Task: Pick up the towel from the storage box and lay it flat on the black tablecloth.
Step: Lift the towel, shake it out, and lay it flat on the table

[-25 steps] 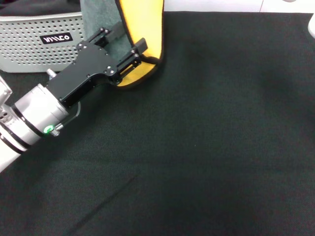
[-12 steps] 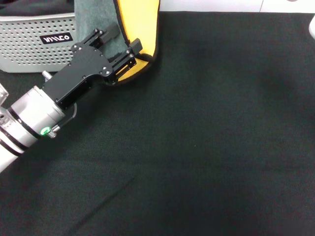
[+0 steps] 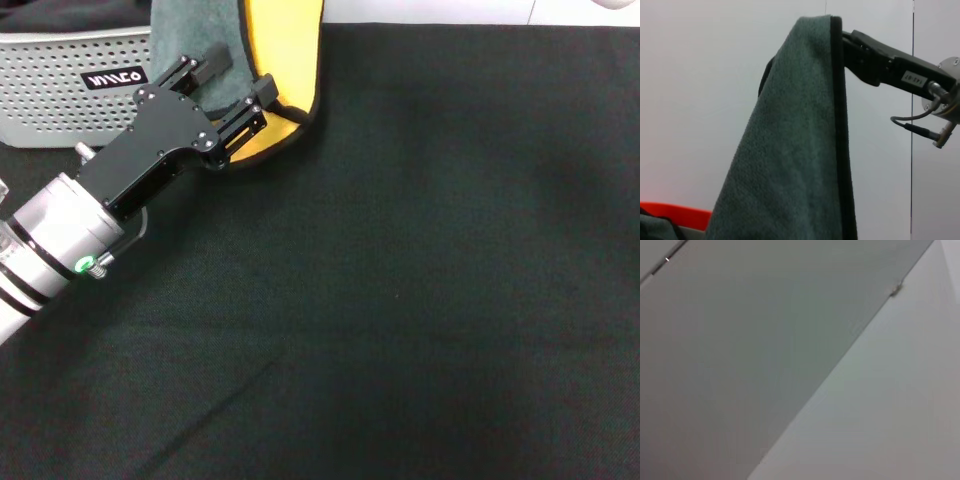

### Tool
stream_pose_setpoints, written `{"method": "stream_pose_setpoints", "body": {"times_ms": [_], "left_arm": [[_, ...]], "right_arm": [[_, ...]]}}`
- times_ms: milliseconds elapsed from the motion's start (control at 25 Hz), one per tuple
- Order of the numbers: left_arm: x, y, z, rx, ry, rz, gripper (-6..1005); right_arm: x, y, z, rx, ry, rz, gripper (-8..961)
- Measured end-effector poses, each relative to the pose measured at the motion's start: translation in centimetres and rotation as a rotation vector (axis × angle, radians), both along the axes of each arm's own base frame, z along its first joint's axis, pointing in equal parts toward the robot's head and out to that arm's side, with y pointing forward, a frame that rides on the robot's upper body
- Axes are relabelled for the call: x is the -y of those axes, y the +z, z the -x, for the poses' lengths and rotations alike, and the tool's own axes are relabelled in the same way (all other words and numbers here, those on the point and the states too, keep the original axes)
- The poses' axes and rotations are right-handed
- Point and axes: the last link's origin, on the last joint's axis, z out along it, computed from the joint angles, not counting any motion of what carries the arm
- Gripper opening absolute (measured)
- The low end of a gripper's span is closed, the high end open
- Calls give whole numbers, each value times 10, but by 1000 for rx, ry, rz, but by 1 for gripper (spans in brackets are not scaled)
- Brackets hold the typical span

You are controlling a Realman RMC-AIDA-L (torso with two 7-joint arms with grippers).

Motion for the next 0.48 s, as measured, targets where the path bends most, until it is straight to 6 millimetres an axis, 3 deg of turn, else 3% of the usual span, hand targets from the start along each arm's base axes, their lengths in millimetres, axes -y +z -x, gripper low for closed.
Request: {"method": "stream_pose_setpoints", "body": {"times_ms": [480], "left_arm": [[6,-1,6,-1,18,6,678]], "right_arm": [[-3,12,7,-31,14,-40,11]]}}
